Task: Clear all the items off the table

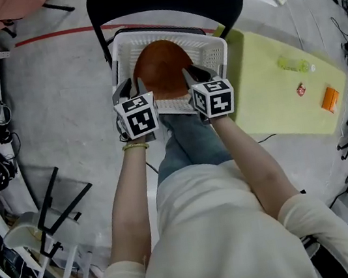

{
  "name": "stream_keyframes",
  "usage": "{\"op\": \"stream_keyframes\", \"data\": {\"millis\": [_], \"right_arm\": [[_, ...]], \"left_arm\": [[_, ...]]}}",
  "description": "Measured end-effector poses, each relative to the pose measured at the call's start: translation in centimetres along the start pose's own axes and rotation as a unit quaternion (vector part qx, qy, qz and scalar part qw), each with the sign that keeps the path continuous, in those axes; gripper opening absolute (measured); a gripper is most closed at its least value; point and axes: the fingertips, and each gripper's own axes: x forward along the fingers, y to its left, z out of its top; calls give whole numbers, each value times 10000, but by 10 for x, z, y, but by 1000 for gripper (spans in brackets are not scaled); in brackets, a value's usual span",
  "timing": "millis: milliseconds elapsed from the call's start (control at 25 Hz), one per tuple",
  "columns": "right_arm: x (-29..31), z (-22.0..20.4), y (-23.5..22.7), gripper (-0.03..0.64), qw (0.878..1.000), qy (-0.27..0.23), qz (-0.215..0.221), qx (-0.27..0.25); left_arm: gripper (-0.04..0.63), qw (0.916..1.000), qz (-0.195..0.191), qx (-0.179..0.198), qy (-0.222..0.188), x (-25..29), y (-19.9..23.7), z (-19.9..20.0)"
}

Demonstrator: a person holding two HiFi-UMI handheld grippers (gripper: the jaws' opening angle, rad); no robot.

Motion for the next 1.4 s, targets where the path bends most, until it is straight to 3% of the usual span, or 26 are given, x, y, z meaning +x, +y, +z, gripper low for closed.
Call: {"op": "stream_keyframes", "data": {"millis": [360, 1400], "right_arm": [[-32, 6, 15, 3, 9994, -203, 3, -295], [-142, -4, 64, -2, 9917, -814, 462, -883]], "left_arm": [[12, 9997, -118, 7, -192, -33, -18, -5], [9, 9920, -671, -307, -1023, -143, -68, -21]]}}
